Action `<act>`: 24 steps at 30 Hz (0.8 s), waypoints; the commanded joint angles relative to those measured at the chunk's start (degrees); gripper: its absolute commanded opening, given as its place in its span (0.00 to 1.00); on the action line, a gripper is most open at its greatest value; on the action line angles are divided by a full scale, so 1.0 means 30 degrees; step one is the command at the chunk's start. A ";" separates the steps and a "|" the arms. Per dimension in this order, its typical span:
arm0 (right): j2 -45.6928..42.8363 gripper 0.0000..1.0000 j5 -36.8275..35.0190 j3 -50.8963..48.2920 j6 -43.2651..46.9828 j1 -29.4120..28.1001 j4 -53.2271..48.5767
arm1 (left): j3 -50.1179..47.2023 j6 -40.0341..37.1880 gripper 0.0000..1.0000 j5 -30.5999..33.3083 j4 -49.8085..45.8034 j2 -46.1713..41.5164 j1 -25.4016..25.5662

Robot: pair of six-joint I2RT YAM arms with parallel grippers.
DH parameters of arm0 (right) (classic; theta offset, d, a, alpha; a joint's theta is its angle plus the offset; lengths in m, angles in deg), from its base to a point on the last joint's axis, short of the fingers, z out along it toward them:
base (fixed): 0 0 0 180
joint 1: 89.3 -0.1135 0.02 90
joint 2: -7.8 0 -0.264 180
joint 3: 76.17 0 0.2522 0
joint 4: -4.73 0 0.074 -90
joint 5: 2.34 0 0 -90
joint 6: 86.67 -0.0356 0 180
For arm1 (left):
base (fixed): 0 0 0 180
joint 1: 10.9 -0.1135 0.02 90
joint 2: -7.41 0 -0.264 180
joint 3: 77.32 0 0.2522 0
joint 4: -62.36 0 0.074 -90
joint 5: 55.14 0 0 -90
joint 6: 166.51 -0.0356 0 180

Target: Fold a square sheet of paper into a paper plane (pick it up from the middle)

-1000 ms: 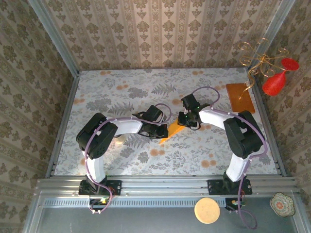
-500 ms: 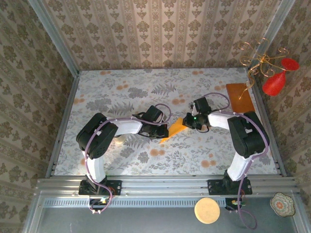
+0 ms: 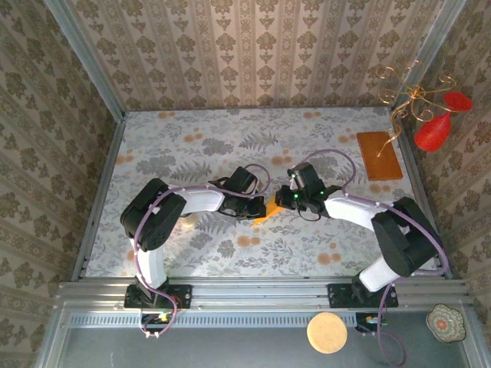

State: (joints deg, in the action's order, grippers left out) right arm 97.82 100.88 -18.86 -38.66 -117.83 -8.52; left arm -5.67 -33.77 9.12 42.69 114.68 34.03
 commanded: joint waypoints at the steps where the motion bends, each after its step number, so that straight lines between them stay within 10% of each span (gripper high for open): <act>1: 0.1208 0.00 -0.0127 -0.0084 -0.1448 -0.0446 0.1176 | -0.0568 0.0391 0.00 0.0497 -0.2058 0.1013 0.0108; 15: 0.3414 0.00 -0.2485 -0.1012 -0.3849 -0.1779 0.2905 | -0.0762 0.0745 0.00 0.0553 -0.2028 0.0984 0.0118; 24: 0.2602 0.00 -0.2650 -0.3835 -0.2146 0.3218 0.5565 | -0.2021 0.1572 0.00 0.0628 -0.1729 0.0874 -0.0017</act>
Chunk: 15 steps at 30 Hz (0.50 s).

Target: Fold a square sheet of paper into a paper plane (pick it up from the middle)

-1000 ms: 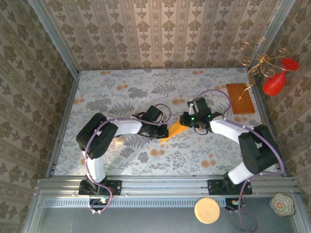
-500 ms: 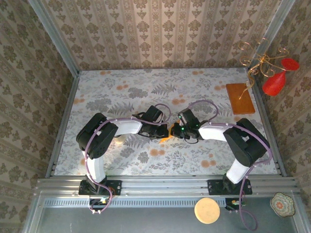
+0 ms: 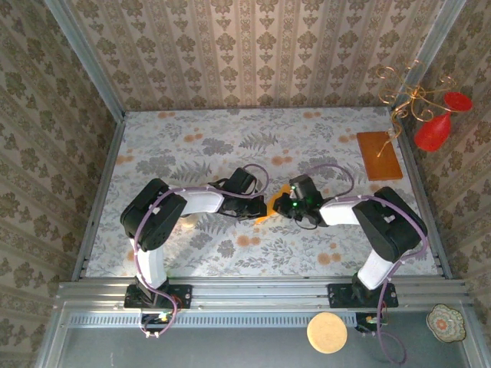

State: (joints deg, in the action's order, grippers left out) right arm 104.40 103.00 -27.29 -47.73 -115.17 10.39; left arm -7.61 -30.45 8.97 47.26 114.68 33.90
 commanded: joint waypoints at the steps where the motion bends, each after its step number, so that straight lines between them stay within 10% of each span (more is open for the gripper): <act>1: 0.0409 0.00 -0.3268 -0.1062 0.1109 0.2942 -0.0713 | -0.1475 0.0517 0.00 0.0670 -0.3215 0.0896 0.0036; 15: -0.0552 0.01 -0.3382 -0.0145 0.0868 0.4951 -0.2004 | -0.0889 0.0060 0.00 0.0254 -0.3242 0.0548 0.0023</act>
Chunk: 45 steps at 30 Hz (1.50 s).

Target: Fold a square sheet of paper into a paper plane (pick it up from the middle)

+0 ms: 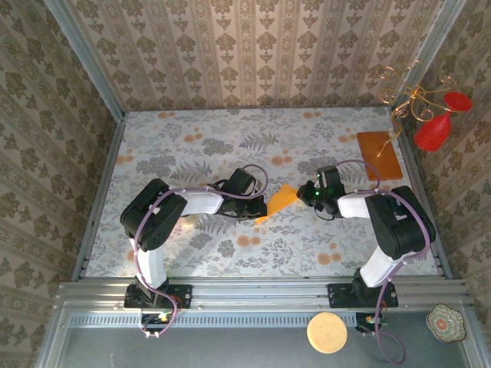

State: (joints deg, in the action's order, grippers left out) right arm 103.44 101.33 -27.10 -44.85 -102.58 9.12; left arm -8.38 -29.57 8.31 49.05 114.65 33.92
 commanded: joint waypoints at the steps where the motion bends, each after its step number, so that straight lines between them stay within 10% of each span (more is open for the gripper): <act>1: -0.0383 0.01 -0.2877 -0.0319 -0.0188 0.0840 -0.1487 | -0.0517 -0.0332 0.00 0.0412 -0.3841 0.0501 0.0030; 10: -0.3078 0.09 -0.2639 -0.0067 0.0238 0.1264 -0.3460 | 0.1416 -0.0910 0.01 -0.0460 -0.3424 -0.0730 -0.0058; 21: -0.6227 0.49 -0.5970 0.3225 0.0798 -0.2722 -1.2491 | 0.1052 -0.1618 0.30 0.0827 -0.3884 -0.5232 -0.2609; 34: 0.0717 0.71 -1.2361 1.0524 -0.1650 -0.9384 -1.9154 | -0.1690 -0.4022 0.78 0.4743 -0.5784 -0.8465 -0.4961; 45: 0.4671 0.75 -1.3691 1.4566 -0.3940 -1.0431 -2.2750 | -0.3119 -0.4945 0.86 0.5319 -0.5987 -0.9777 -0.5573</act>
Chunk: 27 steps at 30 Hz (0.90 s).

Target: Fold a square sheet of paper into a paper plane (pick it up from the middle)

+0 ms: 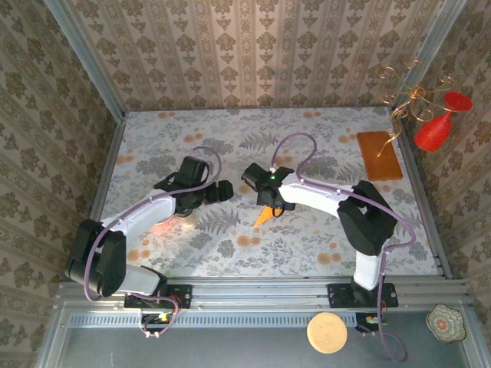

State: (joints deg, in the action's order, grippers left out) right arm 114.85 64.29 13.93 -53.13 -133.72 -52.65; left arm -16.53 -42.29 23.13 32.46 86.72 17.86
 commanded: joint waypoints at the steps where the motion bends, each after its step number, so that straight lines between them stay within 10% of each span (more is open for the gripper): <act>1: 0.1182 0.75 -0.1342 0.1200 -0.1220 -0.0055 -0.2399 | -0.0440 -0.0712 0.86 0.0338 -0.0446 -0.0450 -0.0224; 27: 0.1456 0.65 -0.1465 0.1757 -0.2110 0.0218 -0.3728 | -0.0358 -0.1061 0.88 -0.1394 -0.0094 -0.0598 -0.0268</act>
State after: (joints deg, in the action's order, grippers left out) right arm 122.04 62.54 20.18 -56.32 -133.33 -61.68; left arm -18.45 -43.85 19.74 32.31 86.31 17.51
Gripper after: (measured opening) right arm 0.652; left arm 0.873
